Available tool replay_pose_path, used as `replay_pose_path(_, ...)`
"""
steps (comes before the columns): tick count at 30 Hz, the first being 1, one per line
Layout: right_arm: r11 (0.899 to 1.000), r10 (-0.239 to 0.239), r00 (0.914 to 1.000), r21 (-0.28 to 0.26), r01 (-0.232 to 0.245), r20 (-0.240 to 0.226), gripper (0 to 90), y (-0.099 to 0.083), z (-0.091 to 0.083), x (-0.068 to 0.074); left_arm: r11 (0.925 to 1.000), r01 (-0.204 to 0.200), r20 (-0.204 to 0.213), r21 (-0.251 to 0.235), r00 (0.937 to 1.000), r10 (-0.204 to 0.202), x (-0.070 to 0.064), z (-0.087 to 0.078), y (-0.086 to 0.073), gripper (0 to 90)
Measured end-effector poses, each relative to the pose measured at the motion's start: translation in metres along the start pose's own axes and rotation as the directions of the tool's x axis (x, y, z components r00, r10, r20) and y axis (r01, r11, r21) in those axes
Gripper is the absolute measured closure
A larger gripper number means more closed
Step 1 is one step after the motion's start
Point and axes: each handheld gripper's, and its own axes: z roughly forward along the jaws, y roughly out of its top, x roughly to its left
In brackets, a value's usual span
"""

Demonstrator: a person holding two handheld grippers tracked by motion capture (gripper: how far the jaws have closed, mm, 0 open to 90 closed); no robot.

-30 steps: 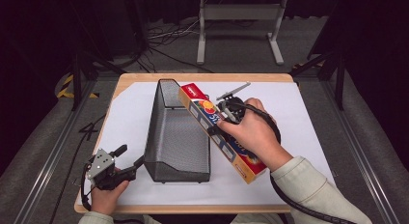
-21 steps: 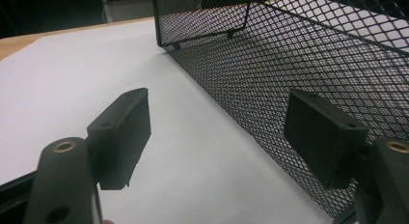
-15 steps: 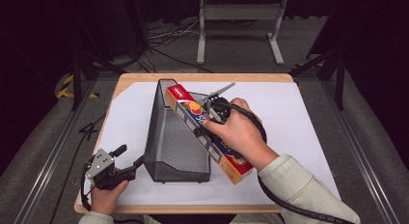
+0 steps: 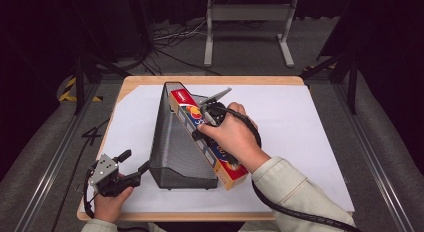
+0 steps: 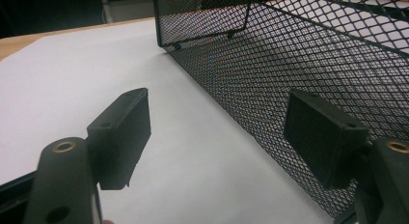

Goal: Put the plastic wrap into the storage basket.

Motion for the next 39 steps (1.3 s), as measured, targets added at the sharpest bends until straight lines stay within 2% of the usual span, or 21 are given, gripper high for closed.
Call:
replay_pose_path(4,1.000,0.029,0.9996,-0.006,-0.029,0.006,39.6,0.002,0.006,0.004,1.0000,0.000,0.003,-0.002,1.0000,0.000,0.000,0.000,0.000,25.6)
replay_pose_path(11,0.999,0.034,0.9994,0.024,-0.034,0.010,39.5,0.003,0.015,0.013,1.0000,0.001,0.005,-0.005,1.0000,-0.001,0.000,0.000,0.000,25.5)
replay_pose_path(19,0.999,0.033,0.9980,0.029,-0.034,0.055,39.4,0.007,0.023,0.016,1.0000,0.002,0.006,-0.006,1.0000,-0.002,0.000,-0.001,0.000,25.4)
replay_pose_path(20,0.999,0.029,0.9970,0.026,-0.031,0.071,39.4,0.007,0.026,0.016,1.0000,0.001,0.006,-0.006,1.0000,-0.001,0.000,-0.001,0.000,25.4)
replay_pose_path(23,0.999,0.032,0.9967,0.034,-0.034,0.075,39.3,0.007,0.028,0.017,1.0000,0.004,0.008,-0.006,1.0000,-0.004,0.001,0.000,0.000,25.3)
replay_pose_path(29,0.998,0.032,0.9952,0.054,-0.038,0.092,39.2,0.006,0.037,0.017,1.0000,0.006,0.007,-0.007,1.0000,-0.006,0.001,0.000,0.000,25.3)
replay_pose_path(39,0.992,0.022,0.9923,0.118,-0.037,0.122,38.9,0.009,0.047,0.018,0.9999,0.014,0.012,-0.009,0.9998,-0.014,0.002,-0.001,0.000,25.3)
